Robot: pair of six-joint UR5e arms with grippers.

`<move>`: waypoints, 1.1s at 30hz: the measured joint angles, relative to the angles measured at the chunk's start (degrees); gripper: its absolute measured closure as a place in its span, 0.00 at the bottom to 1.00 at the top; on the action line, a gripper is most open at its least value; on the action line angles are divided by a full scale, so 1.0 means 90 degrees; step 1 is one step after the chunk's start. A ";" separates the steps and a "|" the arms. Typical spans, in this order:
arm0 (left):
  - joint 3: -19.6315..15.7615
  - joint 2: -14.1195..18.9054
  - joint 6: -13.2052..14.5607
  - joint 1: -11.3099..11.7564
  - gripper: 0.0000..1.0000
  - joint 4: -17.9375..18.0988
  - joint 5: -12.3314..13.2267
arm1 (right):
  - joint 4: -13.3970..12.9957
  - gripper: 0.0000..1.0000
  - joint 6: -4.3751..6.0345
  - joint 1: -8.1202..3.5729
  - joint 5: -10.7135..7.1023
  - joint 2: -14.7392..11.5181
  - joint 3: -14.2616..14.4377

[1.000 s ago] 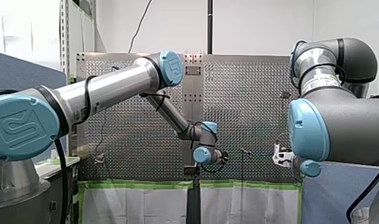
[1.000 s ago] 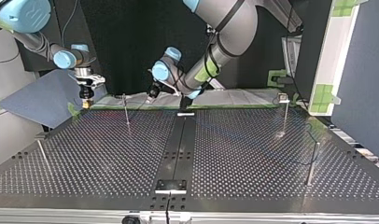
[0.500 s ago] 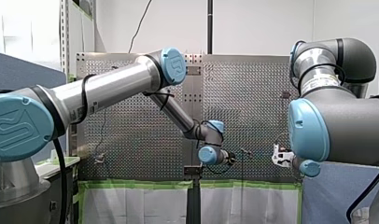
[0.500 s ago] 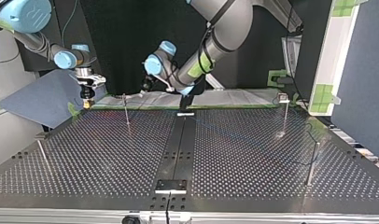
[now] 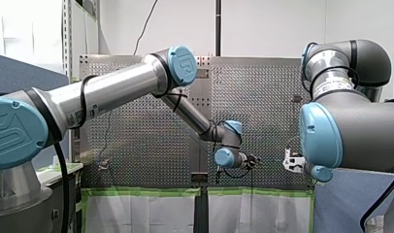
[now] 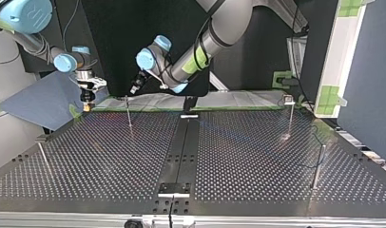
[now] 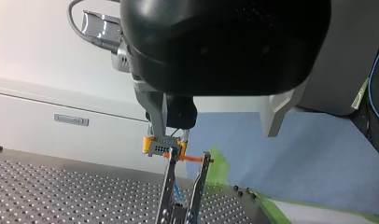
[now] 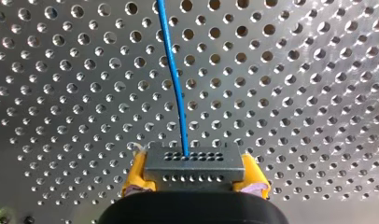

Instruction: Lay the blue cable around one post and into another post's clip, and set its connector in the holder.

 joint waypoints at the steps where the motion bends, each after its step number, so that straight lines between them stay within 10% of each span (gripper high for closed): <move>1: 0.0003 0.0001 -0.0006 -0.0021 0.00 -0.0005 -0.0013 | 0.0021 1.00 0.0004 -0.0003 0.0006 0.0000 -0.0001; 33: 0.0247 0.0000 -0.0277 -0.0312 0.00 -0.0029 -0.0498 | 0.0117 1.00 -0.0004 0.0012 0.0003 0.0062 0.0003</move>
